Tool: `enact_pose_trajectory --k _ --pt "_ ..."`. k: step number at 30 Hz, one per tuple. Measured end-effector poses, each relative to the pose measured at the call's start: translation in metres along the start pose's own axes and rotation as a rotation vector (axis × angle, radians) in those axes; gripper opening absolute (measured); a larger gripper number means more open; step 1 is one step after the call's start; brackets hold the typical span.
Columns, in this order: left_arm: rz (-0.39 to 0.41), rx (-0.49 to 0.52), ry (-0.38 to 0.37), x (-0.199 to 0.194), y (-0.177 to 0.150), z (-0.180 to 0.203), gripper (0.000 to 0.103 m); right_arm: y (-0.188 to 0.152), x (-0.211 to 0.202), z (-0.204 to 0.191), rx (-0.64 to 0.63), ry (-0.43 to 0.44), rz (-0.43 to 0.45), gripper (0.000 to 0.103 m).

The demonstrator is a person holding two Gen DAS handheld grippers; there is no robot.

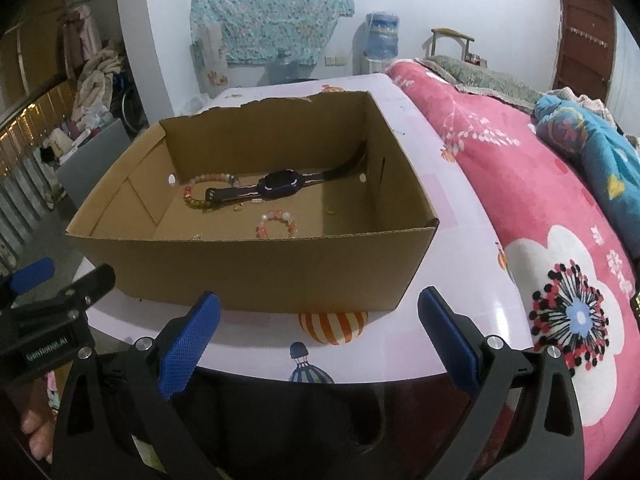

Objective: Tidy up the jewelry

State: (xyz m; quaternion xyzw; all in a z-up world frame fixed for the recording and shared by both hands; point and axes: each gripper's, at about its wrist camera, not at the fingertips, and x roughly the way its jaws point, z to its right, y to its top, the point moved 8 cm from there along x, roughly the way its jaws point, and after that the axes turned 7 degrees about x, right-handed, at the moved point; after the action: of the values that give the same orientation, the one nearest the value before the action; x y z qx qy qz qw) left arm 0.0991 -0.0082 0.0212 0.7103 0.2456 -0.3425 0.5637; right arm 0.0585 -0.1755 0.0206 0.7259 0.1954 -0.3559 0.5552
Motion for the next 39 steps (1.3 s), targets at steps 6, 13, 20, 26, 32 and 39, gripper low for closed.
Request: enact_pose_trajectory --k 6,13,20,26,32,39 --pt "-0.009 0.000 0.008 0.0022 -0.0001 -0.0005 0.095 0.0002 0.0028 0.0016 0.010 -0.001 -0.013 0.096" --pt "-0.018 -0.001 0.009 0.0044 -0.0010 0.0001 0.095 0.0014 0.0040 0.0020 0.010 -0.002 -0.018 0.096" --pt "-0.029 0.001 0.006 0.0052 -0.0020 0.0014 0.095 0.0022 0.0046 0.0024 0.009 -0.001 -0.021 0.096" --pt "-0.028 0.007 0.009 0.0059 -0.0013 0.0022 0.094 0.0024 0.0049 0.0025 0.010 0.000 -0.021 0.096" --pt "-0.028 0.008 0.008 0.0057 -0.0012 0.0026 0.095 0.0027 0.0047 0.0035 0.010 -0.001 -0.023 0.096" --pt "-0.028 0.013 0.008 0.0064 -0.0019 0.0044 0.095 0.0030 0.0046 0.0044 0.013 -0.001 -0.023 0.096"
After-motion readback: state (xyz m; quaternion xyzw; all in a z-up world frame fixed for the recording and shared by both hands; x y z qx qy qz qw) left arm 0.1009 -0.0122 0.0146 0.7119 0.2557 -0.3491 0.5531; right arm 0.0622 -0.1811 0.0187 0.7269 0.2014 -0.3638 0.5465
